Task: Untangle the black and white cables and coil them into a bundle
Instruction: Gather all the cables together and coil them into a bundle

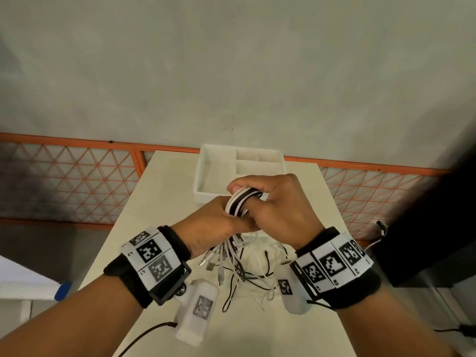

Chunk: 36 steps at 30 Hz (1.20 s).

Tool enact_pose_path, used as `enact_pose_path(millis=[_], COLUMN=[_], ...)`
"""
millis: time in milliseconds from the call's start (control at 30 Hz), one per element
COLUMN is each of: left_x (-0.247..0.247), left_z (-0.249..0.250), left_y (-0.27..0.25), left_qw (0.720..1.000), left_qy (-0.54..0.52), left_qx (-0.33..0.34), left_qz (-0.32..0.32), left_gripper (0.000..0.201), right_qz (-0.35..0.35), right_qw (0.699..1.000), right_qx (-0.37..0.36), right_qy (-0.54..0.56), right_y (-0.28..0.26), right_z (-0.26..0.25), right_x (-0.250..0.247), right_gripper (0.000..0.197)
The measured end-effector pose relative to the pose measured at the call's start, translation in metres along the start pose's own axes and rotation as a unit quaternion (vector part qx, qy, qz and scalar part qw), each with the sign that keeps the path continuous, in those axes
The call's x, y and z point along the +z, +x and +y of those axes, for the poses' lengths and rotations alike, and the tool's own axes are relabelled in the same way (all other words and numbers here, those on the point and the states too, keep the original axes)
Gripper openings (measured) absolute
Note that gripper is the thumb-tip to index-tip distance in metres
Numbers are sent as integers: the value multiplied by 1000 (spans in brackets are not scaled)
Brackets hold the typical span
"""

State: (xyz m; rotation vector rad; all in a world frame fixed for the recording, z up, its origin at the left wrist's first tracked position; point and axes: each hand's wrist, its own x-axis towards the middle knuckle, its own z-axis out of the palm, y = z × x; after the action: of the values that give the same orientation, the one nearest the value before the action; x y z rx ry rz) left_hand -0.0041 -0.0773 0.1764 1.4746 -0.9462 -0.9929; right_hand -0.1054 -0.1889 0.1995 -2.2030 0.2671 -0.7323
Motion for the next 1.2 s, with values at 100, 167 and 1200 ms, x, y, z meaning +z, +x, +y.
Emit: enact_pose_path(millis=[100, 167, 1200], left_x=[0, 0, -29], left_z=[-6, -7, 8], left_y=[3, 6, 15], left_qw=[995, 992, 954], left_qy=[69, 78, -87], left_qx=[26, 34, 146], left_qz=[60, 96, 246], left_gripper=[16, 23, 49], right_qz=[10, 3, -165], right_qw=[999, 991, 949], right_qx=[39, 76, 208], right_qy=[24, 114, 169], right_y=[1, 2, -29], right_z=[-3, -1, 42], right_x=[3, 6, 37], right_gripper=[32, 35, 30])
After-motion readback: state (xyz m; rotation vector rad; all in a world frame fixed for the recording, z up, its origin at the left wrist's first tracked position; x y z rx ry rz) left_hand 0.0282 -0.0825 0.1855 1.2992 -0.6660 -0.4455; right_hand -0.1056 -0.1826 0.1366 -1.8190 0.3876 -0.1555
